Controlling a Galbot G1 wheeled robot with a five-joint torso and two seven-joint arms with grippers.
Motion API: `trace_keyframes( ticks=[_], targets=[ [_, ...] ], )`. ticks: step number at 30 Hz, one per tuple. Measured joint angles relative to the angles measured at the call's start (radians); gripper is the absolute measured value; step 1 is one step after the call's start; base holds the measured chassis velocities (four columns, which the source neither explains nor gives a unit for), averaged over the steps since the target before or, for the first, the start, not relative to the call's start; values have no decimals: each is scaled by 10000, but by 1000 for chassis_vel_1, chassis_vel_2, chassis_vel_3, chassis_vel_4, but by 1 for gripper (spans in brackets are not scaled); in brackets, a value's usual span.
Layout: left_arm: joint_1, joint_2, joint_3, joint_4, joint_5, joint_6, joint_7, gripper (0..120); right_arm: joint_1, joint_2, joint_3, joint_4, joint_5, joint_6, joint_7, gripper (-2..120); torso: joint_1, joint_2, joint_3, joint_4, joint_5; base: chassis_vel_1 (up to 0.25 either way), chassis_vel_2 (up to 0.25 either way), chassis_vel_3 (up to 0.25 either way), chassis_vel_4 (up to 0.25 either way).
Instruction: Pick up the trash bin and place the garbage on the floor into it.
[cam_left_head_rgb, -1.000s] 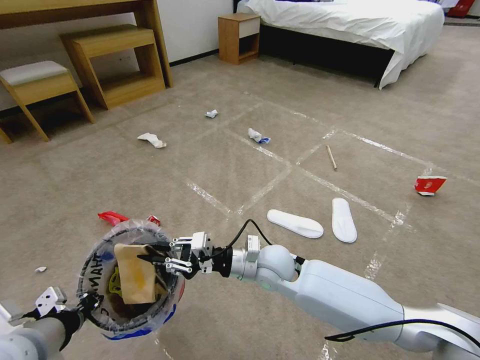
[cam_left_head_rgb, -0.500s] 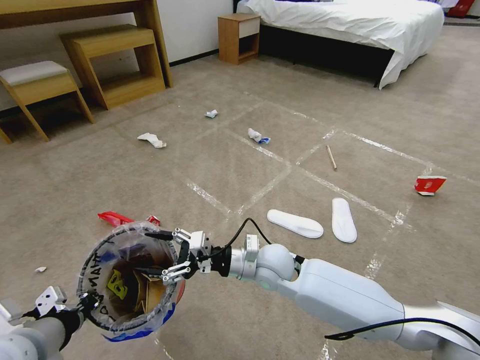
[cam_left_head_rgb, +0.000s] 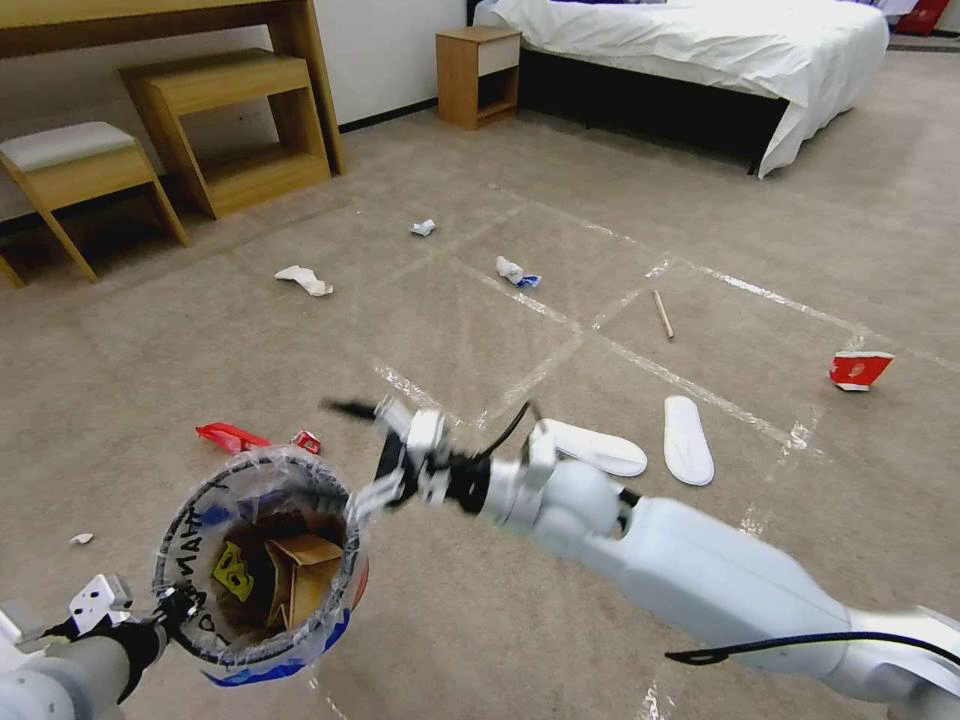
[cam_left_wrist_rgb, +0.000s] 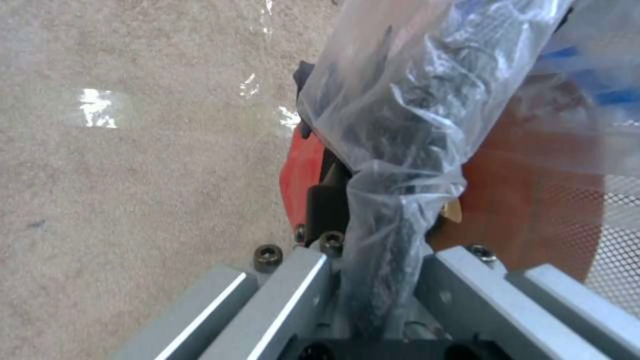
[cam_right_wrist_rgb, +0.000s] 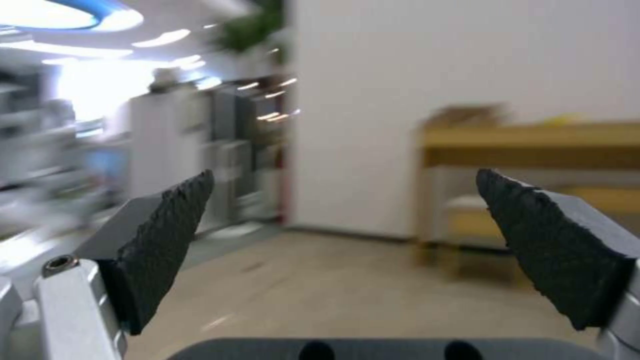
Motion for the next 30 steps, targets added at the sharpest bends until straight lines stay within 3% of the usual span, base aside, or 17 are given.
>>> trace_keyframes(
  ticks=[3,5,7,9,19,26,28,30],
  targets=[
    [-15,-26,-22,-19,-4,0,-3,0,-163,-63,560,9,-56,0,329,100,0,0,0,-2,0,0,0,0,0],
    [-23,-25,-14,-68,-23,0,-19,0,-1017,-318,2470,57,-424,-58,1090,100,0,0,0,3,0,0,0,0,0],
    [-19,3,-2,-68,-24,0,-20,0,-1411,-387,3025,110,-480,-58,1261,100,0,0,-1,0,0,0,0,0,0],
    [-13,46,6,-55,-28,0,-22,0,-2702,-501,4305,245,-823,9,1632,100,0,0,0,-5,3,0,0,0,0],
    [3,39,6,-121,-52,0,-25,0,-5798,-144,7067,342,-1932,800,2170,100,0,1,-2,-2,1,0,0,0,0],
    [-88,84,50,-52,-79,0,-26,0,-7352,879,8063,-91,-3532,1793,2557,100,0,1,-1,-2,-2,0,0,0,0],
    [-183,50,57,-37,-97,0,-26,0,-7963,1708,8499,-273,-4413,2403,2799,100,0,0,-1,-2,1,0,0,0,0],
    [-200,36,57,-36,-106,0,-25,0,-8183,1975,8693,-316,-4765,2603,2816,100,0,1,-1,0,0,0,0,0,0]
  ],
)
